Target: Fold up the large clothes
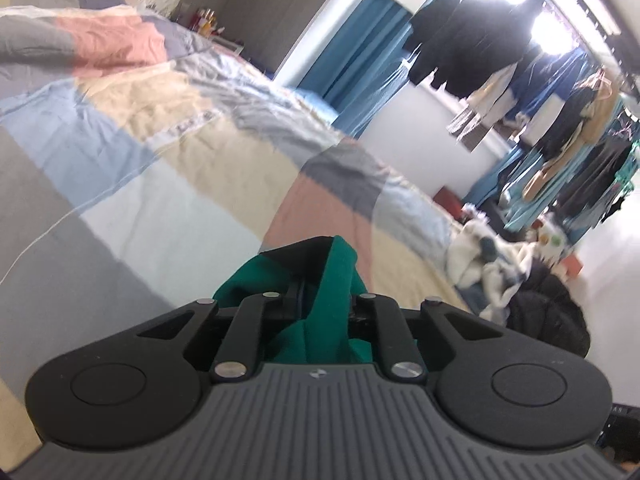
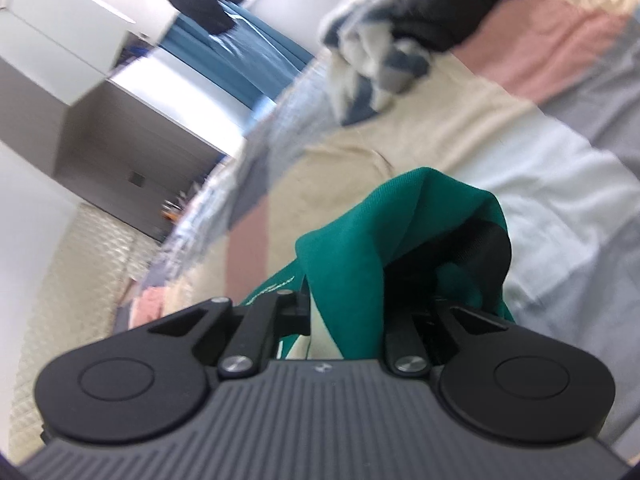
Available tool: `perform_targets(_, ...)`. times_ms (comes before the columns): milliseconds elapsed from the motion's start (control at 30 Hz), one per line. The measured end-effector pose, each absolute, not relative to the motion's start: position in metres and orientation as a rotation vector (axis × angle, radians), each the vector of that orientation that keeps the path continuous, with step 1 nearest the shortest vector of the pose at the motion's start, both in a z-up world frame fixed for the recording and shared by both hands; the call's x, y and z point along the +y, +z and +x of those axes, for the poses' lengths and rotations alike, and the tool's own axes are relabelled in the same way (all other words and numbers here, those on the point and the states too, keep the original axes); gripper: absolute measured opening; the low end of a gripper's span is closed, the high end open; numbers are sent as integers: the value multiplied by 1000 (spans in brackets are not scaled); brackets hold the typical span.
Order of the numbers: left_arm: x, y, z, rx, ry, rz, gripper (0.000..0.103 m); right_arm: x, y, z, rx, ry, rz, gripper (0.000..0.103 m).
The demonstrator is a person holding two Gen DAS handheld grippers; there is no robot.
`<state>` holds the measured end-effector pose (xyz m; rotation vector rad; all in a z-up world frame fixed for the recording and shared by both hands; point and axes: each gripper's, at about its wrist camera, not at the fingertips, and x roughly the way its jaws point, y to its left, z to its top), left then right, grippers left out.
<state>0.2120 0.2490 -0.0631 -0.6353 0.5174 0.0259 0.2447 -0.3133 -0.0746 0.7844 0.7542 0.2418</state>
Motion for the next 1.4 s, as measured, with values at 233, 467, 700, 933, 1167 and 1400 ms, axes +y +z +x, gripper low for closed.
perform_targets(233,242,-53,251,502,28,-614,16,-316,-66,265,685,243,793,15)
perform_targets(467,243,-81,289,583,51,-574,16,-318,-89,302,758,173,781,15)
perform_targets(700,246,-117,319,709,82,-539,20,-313,-111,317,851,138,723,16)
perform_targets(933,249,-126,320,733,75,-552,28,-312,-118,313,883,128,731,19)
perform_targets(1167,246,-106,306,715,34,-556,62,-316,-105,301,863,108,748,52)
perform_targets(1400,229,-66,272,623,16,-514,66,-317,-69,267,680,127,701,85)
